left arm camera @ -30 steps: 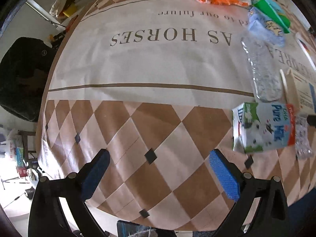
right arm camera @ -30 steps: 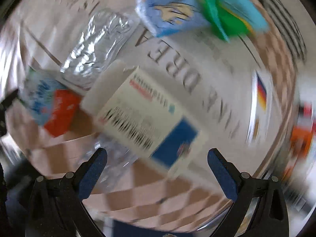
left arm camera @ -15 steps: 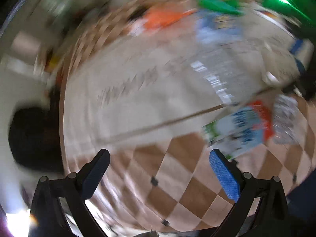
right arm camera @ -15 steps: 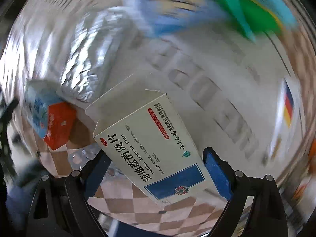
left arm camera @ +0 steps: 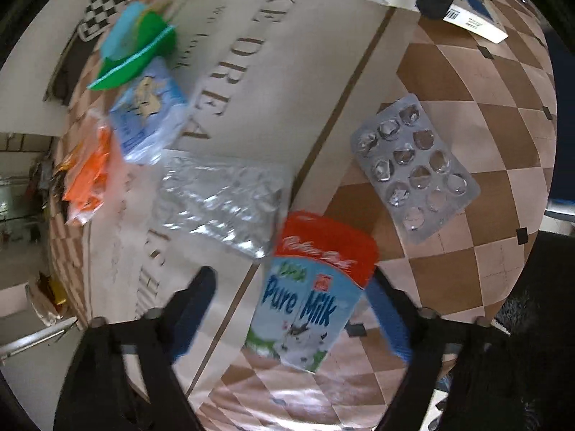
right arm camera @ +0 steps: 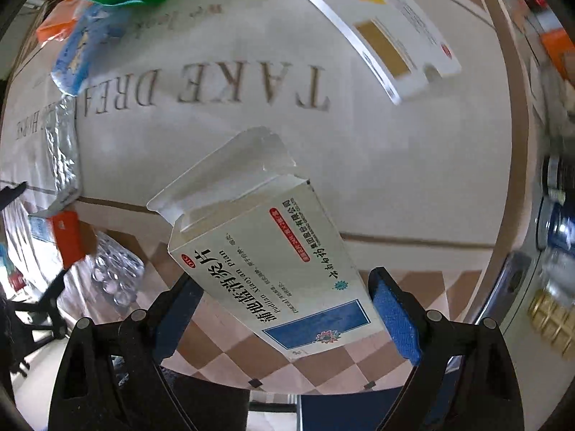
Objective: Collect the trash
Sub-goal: 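Grasp the Pure Milk carton with the left gripper while the right grasps the white medicine box, then carry the milk carton and medicine box to the bin and release both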
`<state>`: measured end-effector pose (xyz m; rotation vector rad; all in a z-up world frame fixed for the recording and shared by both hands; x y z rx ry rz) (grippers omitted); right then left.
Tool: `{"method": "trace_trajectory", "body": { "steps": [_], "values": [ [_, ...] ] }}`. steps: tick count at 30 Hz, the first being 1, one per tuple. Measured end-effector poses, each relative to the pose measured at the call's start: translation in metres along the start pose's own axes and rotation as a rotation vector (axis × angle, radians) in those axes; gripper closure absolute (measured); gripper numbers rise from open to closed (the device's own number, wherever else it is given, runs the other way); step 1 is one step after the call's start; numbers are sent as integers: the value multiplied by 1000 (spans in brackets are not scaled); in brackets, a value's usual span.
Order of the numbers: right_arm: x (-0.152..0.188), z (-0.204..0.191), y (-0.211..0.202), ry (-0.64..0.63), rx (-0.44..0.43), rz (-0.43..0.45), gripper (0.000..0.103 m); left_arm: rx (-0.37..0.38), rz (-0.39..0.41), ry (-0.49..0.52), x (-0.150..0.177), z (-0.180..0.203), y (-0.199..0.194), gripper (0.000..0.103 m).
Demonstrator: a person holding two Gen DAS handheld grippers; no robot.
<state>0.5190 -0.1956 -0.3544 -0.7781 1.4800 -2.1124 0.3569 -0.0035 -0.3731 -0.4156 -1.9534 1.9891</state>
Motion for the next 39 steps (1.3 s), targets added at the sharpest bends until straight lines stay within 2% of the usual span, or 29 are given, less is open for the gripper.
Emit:
{"method": "trace_trajectory", "body": {
  "steps": [1,2,7,9,13,17,22,28,31,33,36,39],
  "values": [
    [3,3,3,1,-1,0,9,12,-3,6,-3,0,3,41],
    [7,3,3,4,-3,2,9,24,-7,7,1,0,4,52],
    [18,4,2,9,-13,35,10,27,32,-6,1,5,-10,53],
    [18,9,-14,11,-18,50,10,22,56,-37,3,1,-19,53],
    [27,3,-28,11,-43,89,10,-1,132,-192,19,-9,-46,53],
    [46,-8,-41,16,-76,127,11,6,214,-411,45,-21,-66,53],
    [71,-23,-56,14,-97,191,12,12,320,-646,99,-27,-86,53],
    [105,-88,-106,17,-122,278,14,11,440,-814,172,-13,-106,53],
    [100,-138,-116,22,-116,286,14,28,458,-855,196,-12,-97,53],
    [81,-182,-109,38,-126,251,14,40,459,-879,205,-16,-82,53],
    [72,-222,-91,56,-137,180,14,66,437,-940,219,-24,-60,53],
    [66,-250,-71,33,-80,146,14,65,426,-989,234,-30,-48,53]
  ]
}}
Point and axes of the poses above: each gripper's, at about its wrist camera, not at the fingertips, and y roughly the way its jaws point, z to its right, x to its underside, the point moved 2 cm from there along y, roughly the way its jaws point, and after that the axes turned 15 degrees about x, right-handed, at the moved point
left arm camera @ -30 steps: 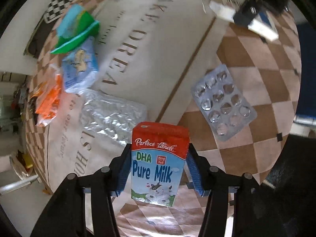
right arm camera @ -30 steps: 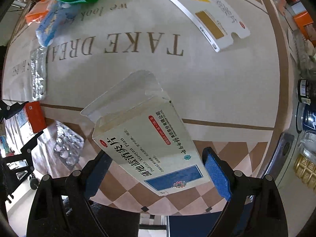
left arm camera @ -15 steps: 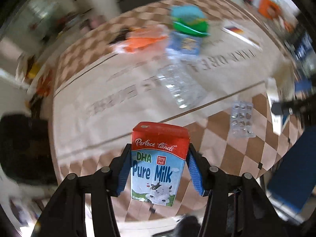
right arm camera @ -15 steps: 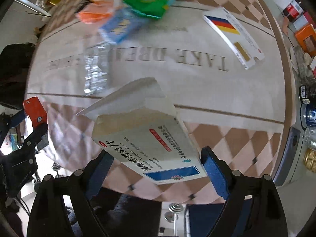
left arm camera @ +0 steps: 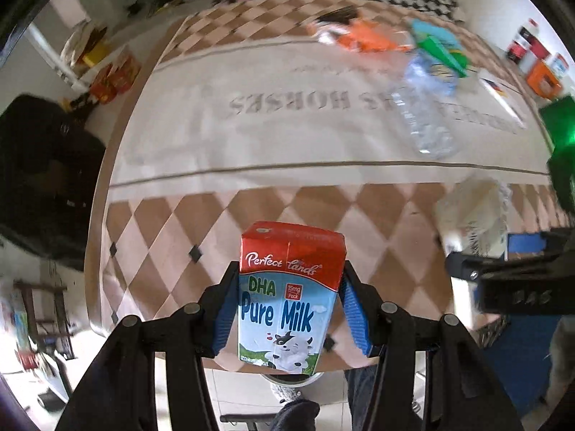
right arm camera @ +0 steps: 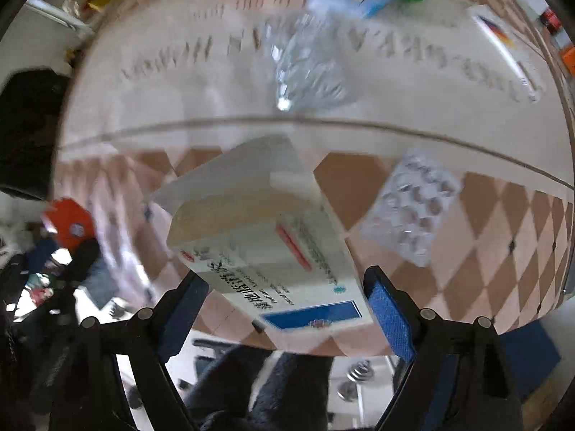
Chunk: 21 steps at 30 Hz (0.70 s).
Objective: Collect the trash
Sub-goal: 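Carry the milk carton and medicine box to the bin and release both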
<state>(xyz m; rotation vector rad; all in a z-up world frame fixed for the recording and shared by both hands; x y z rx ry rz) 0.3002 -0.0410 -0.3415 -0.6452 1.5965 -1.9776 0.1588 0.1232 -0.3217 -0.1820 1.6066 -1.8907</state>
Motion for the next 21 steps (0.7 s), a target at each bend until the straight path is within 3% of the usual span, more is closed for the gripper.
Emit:
{"method": "trace_trajectory", "body": {
  "steps": [4,6,9,13,16,21],
  "values": [
    [-3,-25,26,-53,56,-50,13,-15,6,-28,3,-14,3,53],
    [-4,-38,24,-111,125,-5,20,-20,13,-38,5,-19,1,53],
    [0,-41,19,-92,126,20,21,-13,38,-42,10,-26,-9,53],
    [27,-39,-14,4,54,91,21,13,88,-28,28,-35,-38,53],
    [67,-43,-38,94,-17,136,21,58,110,-30,53,-43,-61,53],
    [148,-67,-29,253,-165,81,21,134,44,-57,114,-60,-67,53]
  ]
}}
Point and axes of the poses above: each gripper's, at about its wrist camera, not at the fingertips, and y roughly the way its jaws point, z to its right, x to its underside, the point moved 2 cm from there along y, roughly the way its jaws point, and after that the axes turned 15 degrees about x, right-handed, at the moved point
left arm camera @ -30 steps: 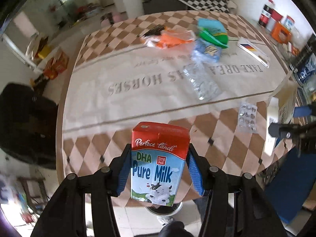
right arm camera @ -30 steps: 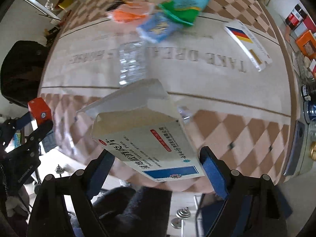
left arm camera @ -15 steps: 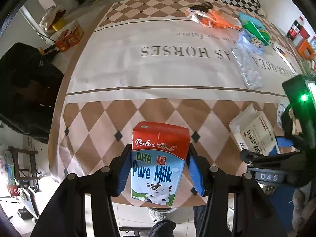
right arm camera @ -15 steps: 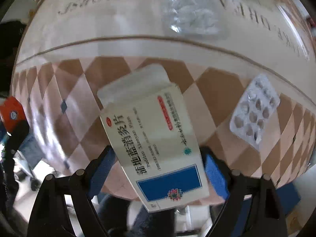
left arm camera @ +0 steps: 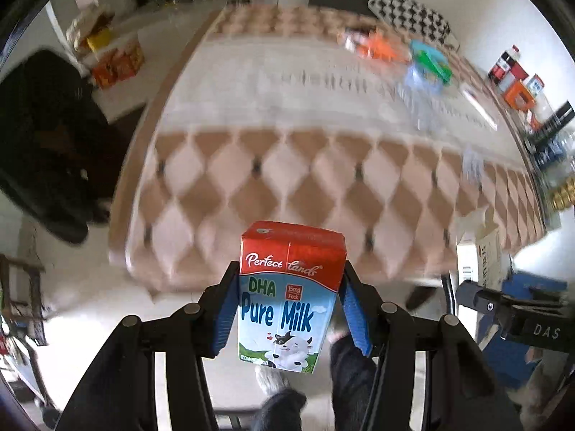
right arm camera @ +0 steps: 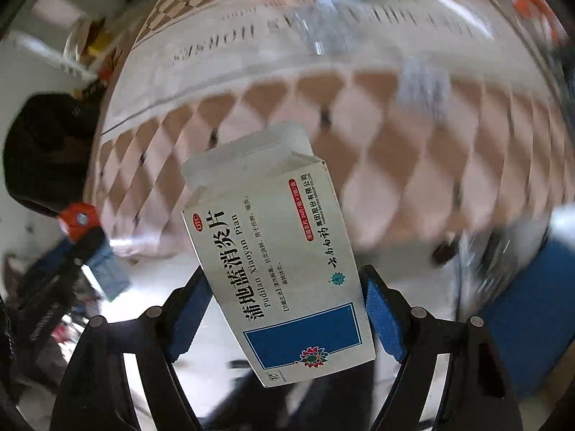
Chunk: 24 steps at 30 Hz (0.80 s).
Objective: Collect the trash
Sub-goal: 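Carry the milk carton and medicine box to the bin and release both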
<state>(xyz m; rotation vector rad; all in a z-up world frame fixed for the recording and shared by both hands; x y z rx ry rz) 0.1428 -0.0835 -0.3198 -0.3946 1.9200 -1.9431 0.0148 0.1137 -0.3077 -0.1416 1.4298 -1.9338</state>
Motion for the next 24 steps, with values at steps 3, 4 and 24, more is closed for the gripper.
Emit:
{"method": "trace_trajectory", "body": {
  "steps": [3,4,24],
  "values": [
    [45,-3,31,75,-39,-79,21,40,-98,-80,41,-25,23,53],
    [54,-6,44,86,-41,-98,21,52,-136,-109,56,-35,38,53],
    [129,-57,439,155,-122,-443,14,172,-466,-389,196,-182,343,9]
  ]
}}
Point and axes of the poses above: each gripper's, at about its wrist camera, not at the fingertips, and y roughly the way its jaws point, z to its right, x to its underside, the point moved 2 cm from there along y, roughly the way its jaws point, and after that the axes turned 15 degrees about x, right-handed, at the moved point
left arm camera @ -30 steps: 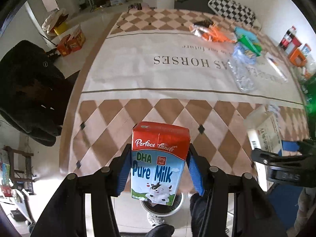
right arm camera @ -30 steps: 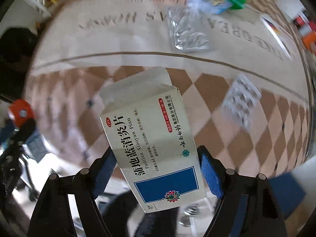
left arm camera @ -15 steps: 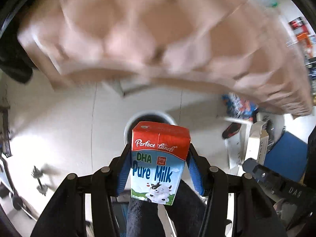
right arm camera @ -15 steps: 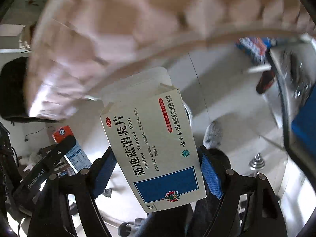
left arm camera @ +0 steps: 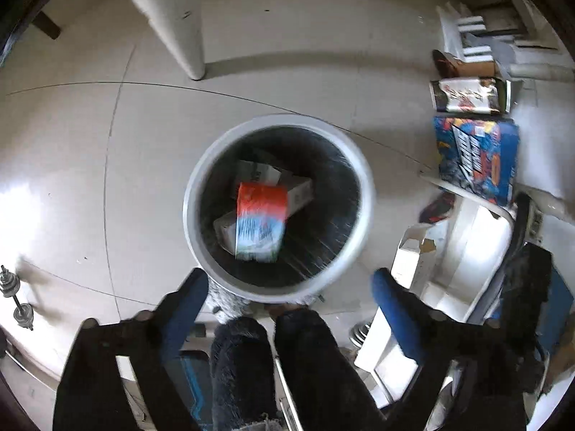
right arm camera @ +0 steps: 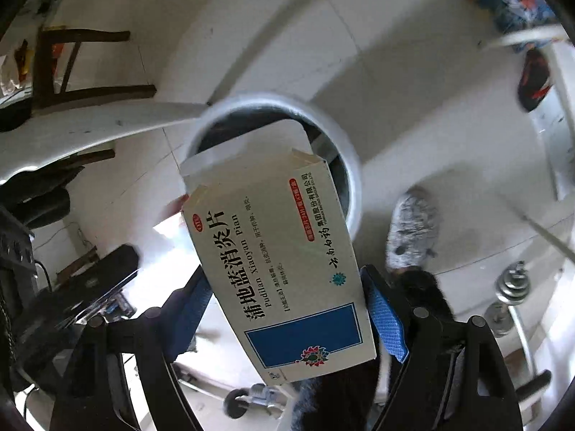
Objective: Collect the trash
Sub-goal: 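Carry the milk carton and medicine box to the bin and release both, then move both grippers back from the bin toward the table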
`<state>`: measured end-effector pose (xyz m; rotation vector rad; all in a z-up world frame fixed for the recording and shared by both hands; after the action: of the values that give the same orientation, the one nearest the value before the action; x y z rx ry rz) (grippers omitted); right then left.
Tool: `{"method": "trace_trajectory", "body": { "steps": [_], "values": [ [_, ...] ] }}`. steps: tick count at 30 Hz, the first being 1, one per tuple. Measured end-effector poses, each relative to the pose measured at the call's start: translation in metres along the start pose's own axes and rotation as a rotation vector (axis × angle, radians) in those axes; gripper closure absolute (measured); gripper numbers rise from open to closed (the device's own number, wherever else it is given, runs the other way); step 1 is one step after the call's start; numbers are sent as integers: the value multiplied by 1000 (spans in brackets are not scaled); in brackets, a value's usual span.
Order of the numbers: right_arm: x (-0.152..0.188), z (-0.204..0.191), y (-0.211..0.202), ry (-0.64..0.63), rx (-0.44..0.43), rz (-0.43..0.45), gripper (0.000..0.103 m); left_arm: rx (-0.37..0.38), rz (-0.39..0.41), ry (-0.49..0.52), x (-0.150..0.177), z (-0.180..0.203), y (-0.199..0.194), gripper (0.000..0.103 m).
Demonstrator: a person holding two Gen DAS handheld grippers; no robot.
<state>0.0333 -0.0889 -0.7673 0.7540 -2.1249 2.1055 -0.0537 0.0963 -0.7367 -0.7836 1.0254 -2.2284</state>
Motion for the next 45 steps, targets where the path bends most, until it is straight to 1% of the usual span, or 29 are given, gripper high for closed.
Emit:
{"method": "trace_trajectory", "body": {
  "steps": [1,3,5,7,10,12,16,19,26,29,35,38,41,45],
  "values": [
    [-4,-3,10,1,-32,-17,1,-23,8,1,3,-3,-2,9],
    [-8,-8,19,-5,-25,-19,0,-66,39,9,7,-6,-10,9],
    [-4,-10,18,-29,7,-3,0,-146,91,30,13,-10,-19,9],
    [6,-4,7,-56,41,17,0,-217,139,64,22,-8,-33,9],
    [22,0,-14,-106,127,68,0,-313,175,106,37,2,-49,9],
    [32,-1,-33,-142,189,111,0,-344,186,129,46,8,-60,9],
    [52,-6,-73,-190,272,180,0,-346,191,145,65,31,-86,9],
    [71,-9,-105,-212,314,219,0,-349,194,164,80,51,-106,9],
    [121,-12,-181,-236,346,279,0,-343,207,206,118,93,-157,9],
    [145,-13,-221,-233,336,295,0,-329,208,207,133,107,-184,9],
    [190,-21,-294,-244,309,333,0,-284,249,219,163,143,-242,9],
    [208,-26,-329,-243,275,350,0,-283,273,239,172,159,-271,9],
    [216,-31,-368,-224,228,384,0,-299,309,240,173,173,-298,9],
    [202,-30,-419,-164,165,429,0,-310,384,247,158,199,-326,9]
  ]
}}
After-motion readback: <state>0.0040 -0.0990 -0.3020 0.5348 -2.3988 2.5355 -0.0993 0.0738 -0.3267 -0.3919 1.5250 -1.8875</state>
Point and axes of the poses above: each gripper's, at about its wrist camera, not at the fingertips, and y roughly the way its jaws point, z to its right, x to its underside, the point moved 2 cm from there along y, roughly the way its jaws point, and after that the axes turned 15 degrees about x, right-handed, at the moved point
